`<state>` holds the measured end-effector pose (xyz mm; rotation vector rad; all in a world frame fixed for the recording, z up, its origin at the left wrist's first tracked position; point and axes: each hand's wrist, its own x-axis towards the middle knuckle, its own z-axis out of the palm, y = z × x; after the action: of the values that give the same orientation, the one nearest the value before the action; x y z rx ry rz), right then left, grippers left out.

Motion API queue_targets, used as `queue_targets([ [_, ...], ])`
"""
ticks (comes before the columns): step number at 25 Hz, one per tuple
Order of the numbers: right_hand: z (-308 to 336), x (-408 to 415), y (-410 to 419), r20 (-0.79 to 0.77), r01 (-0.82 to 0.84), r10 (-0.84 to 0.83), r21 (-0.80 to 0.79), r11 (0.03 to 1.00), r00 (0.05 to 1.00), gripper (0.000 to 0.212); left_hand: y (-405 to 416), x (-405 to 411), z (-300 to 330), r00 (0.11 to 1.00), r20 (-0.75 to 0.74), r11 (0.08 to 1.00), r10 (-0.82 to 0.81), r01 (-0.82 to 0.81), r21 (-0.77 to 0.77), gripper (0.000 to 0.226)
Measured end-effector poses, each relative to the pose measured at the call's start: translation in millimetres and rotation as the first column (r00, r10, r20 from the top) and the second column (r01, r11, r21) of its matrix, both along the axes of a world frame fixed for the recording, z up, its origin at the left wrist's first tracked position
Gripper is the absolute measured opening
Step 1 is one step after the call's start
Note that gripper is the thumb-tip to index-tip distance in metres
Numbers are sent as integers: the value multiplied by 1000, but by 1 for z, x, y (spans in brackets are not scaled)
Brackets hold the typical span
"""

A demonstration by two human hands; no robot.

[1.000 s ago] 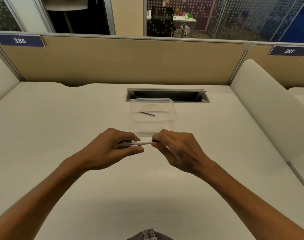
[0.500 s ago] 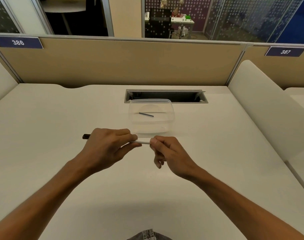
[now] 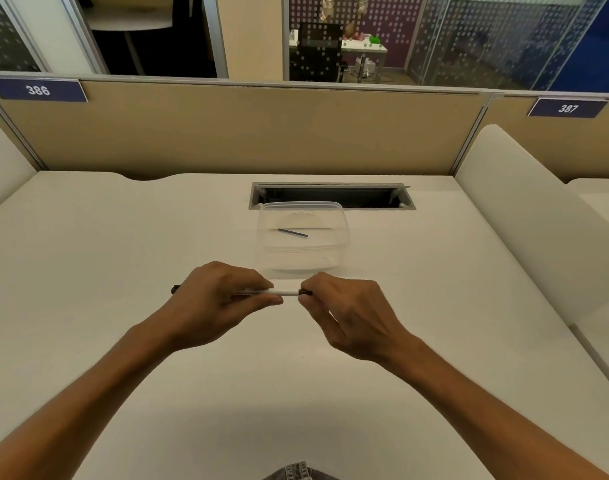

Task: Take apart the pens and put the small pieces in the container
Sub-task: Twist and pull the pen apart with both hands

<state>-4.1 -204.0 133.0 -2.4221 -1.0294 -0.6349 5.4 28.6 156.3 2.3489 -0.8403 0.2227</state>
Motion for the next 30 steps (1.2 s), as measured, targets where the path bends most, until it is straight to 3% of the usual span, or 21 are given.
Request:
queue_targets([
  [4, 0, 6, -3, 76, -65, 62, 38, 997, 995, 30, -2, 0, 1, 998, -53, 996, -45, 41, -76, 28],
  [6, -2, 3, 0, -58, -52, 61, 136, 989, 996, 27, -4, -1, 4, 999, 11, 998, -40, 41, -52, 26],
  [7, -2, 1, 2, -226, -36, 92, 242, 970, 970, 27, -4, -1, 6, 997, 71, 999, -35, 36, -12, 27],
  [8, 0, 0, 4, -445, 5, 183, 387, 922, 876, 30, -4, -1, 8, 988, 153, 998, -34, 25, 59, 30],
  [10, 4, 1, 7, -759, 210, 428, 580, 787, 491, 38, -5, -1, 9, 948, 313, 972, -62, -14, 236, 34],
  [11, 6, 2, 6, -812, 315, 496, 579, 752, 307, 41, -6, -2, 7, 933, 352, 956, -78, -30, 293, 34],
  [12, 7, 3, 5, -834, 379, 518, 550, 745, 191, 42, -6, -2, 6, 928, 363, 949, -85, -35, 313, 34],
  [13, 7, 3, 5, -849, 402, 503, 521, 753, 160, 42, -7, -2, 4, 932, 354, 952, -82, -31, 304, 34],
  [14, 6, 2, 5, -864, 374, 446, 504, 779, 235, 41, -7, -2, 2, 941, 331, 960, -74, -23, 278, 35],
  [15, 4, 0, 6, -846, 297, 316, 463, 835, 430, 39, -6, -2, 1, 954, 295, 969, -60, -15, 245, 37],
  [16, 2, -2, 5, -710, 200, 133, 365, 909, 691, 34, -6, -1, 0, 968, 248, 978, -41, -12, 206, 39],
  [17, -1, -3, 4, -440, 131, -31, 198, 971, 898, 28, -5, 0, 0, 981, 192, 986, -20, -12, 167, 42],
  [18, -2, -3, 3, -178, 90, -78, 61, 994, 981, 23, -3, 1, 0, 990, 139, 992, -6, -12, 128, 43],
  [20, 1, 1, -1, 25, 21, -20, -47, 999, 999, 22, 0, 3, 0, 999, 51, 999, -7, 4, 51, 40],
  [25, 6, 3, -3, 73, -45, 47, -30, 999, 996, 25, 1, 3, 3, 996, -57, 995, -68, 64, -80, 32],
  [28, 6, 0, -1, -90, -36, 48, 125, 992, 995, 26, -3, 1, 6, 998, 15, 997, -55, 56, -50, 33],
  [30, 5, -2, 3, -401, 5, 127, 313, 950, 907, 31, -5, 0, 9, 985, 165, 998, -44, 35, 57, 34],
])
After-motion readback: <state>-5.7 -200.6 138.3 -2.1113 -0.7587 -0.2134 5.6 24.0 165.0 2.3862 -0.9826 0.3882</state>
